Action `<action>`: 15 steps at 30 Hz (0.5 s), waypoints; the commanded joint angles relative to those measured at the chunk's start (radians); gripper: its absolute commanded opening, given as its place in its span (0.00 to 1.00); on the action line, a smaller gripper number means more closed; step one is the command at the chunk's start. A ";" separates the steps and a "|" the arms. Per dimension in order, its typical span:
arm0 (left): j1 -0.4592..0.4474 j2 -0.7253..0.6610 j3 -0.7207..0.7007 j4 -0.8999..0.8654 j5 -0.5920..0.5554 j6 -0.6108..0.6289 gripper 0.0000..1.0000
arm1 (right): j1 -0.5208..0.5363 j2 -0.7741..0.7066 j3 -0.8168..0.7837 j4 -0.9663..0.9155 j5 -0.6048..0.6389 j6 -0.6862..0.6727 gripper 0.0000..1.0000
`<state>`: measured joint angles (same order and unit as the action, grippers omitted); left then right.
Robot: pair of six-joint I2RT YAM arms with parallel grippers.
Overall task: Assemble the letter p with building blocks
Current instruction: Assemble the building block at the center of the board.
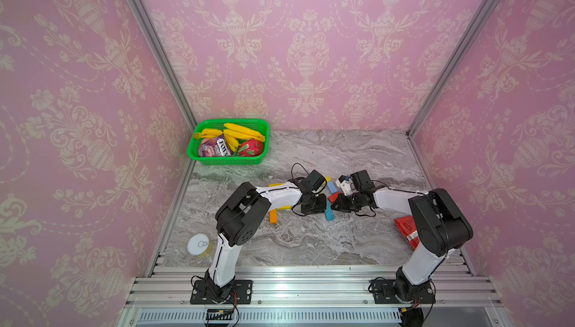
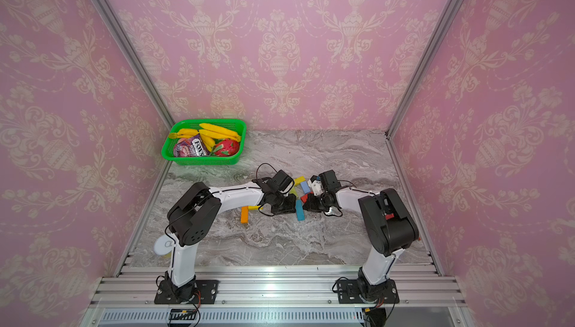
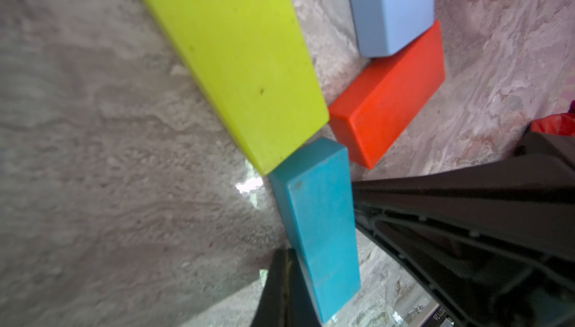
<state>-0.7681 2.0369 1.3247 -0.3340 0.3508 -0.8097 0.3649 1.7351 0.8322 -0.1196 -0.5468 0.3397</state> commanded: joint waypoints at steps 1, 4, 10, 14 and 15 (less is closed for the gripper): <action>-0.003 0.025 0.024 -0.024 0.015 0.017 0.00 | 0.002 0.041 0.014 -0.037 0.007 -0.022 0.09; -0.003 0.026 0.025 -0.023 0.017 0.019 0.00 | 0.002 0.043 0.021 -0.038 0.005 -0.021 0.09; -0.003 0.043 0.042 -0.026 0.031 0.025 0.00 | 0.001 0.037 0.026 -0.050 0.008 -0.024 0.09; -0.002 0.053 0.053 -0.031 0.036 0.027 0.00 | 0.001 0.038 0.026 -0.050 0.010 -0.024 0.09; -0.003 0.055 0.054 -0.031 0.037 0.026 0.00 | 0.001 0.040 0.028 -0.047 0.008 -0.024 0.09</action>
<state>-0.7681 2.0544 1.3548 -0.3660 0.3626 -0.8043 0.3607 1.7481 0.8497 -0.1196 -0.5430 0.3397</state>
